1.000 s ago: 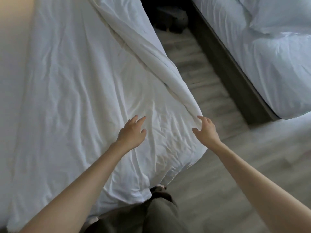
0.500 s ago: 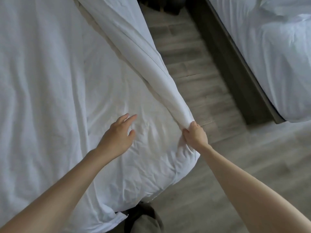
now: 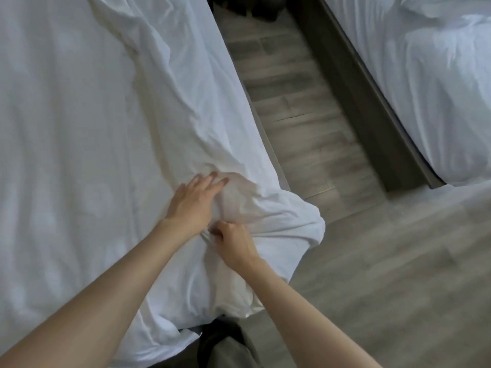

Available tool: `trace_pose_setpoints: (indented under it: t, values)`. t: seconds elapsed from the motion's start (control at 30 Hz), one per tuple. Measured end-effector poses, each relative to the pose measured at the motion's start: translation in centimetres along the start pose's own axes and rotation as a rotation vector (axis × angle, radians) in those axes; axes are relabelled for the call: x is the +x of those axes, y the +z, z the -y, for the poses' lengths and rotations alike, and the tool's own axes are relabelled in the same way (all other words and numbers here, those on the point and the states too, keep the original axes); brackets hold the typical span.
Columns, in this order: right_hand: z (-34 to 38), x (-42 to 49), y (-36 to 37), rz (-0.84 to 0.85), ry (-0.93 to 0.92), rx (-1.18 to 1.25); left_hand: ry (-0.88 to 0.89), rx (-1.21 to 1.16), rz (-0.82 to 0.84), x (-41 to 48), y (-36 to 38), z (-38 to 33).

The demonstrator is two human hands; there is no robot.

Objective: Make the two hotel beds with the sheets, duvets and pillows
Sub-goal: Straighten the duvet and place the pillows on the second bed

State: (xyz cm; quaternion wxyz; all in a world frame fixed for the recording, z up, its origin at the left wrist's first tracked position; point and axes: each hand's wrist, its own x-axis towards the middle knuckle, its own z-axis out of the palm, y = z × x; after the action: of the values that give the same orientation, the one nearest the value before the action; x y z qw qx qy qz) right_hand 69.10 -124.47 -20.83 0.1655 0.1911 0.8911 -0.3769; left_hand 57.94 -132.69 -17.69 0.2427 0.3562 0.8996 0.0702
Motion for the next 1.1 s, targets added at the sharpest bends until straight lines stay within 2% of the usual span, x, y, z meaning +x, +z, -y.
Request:
trace_pose_setpoints:
  t: [0.07, 0.13, 0.17, 0.27, 0.3, 0.37, 0.47, 0.53, 0.6, 0.67, 0.73, 0.8, 0.9, 1.0, 1.07, 1.1]
  values:
    - [-0.7, -0.3, -0.4, 0.062, 0.010, 0.095, -0.040, -0.087, 0.127, 0.1, 1.1, 1.8]
    - [-1.3, -1.2, -1.9, 0.091, -0.018, 0.131, -0.050, -0.167, 0.152, 0.2, 1.6, 2.5]
    - [-1.9, -1.7, -2.9, 0.046, -0.049, 0.118, -0.050, -0.193, 0.133, 0.4, 1.8, 2.6]
    - [-4.9, -2.0, -6.8, -0.336, -0.115, -0.005, -0.037, -0.227, 0.075, 0.7, 2.8, 2.8]
    - [-6.4, -1.3, -8.0, -0.384, -0.091, -0.049, -0.042, -0.236, 0.059, 0.7, 3.2, 3.0]
    - [-9.3, 0.6, -10.1, -0.254, 0.074, -0.164, -0.056, -0.250, 0.032, 0.7, 4.0, 3.1]
    - [-12.8, 2.9, -11.7, 0.111, 0.327, -0.354, -0.068, -0.252, 0.020, 0.5, 3.8, 2.7]
    - [-13.7, 3.2, -11.3, 0.272, 0.334, -0.429, -0.067, -0.245, 0.045, 0.4, 3.4, 2.4]
    - [-13.4, 2.7, -10.5, 0.300, 0.258, -0.509, -0.087, -0.242, 0.080, 0.2, 2.9, 2.3]
    - [-12.3, 0.8, -10.2, 0.234, 0.184, -0.588, -0.123, -0.252, 0.096, -0.3, 2.0, 1.7]
    - [-11.0, -2.4, -10.2, 0.202, 0.111, -0.670, -0.132, -0.245, 0.031, -1.4, 0.9, 0.4]
    - [-9.8, -6.2, -9.7, 0.159, -0.018, -0.692, -0.068, -0.196, -0.136, -2.7, 0.0, -1.2]
    - [-7.6, -12.0, -7.6, 0.028, -0.288, -0.620, 0.234, 0.043, -0.294, -5.1, -1.1, -3.8]
    - [-4.4, -16.2, -5.6, 0.038, -0.401, -0.455, 0.517, 0.360, -0.115, -7.9, -1.1, -6.2]
    - [-2.2, -17.8, -5.0, 0.053, -0.385, -0.394, 0.530, 0.475, 0.002, -9.8, -0.7, -6.0]
    - [-1.4, -18.3, -4.8, 0.083, -0.324, -0.353, 0.521, 0.490, -0.033, -10.8, -0.5, -5.4]
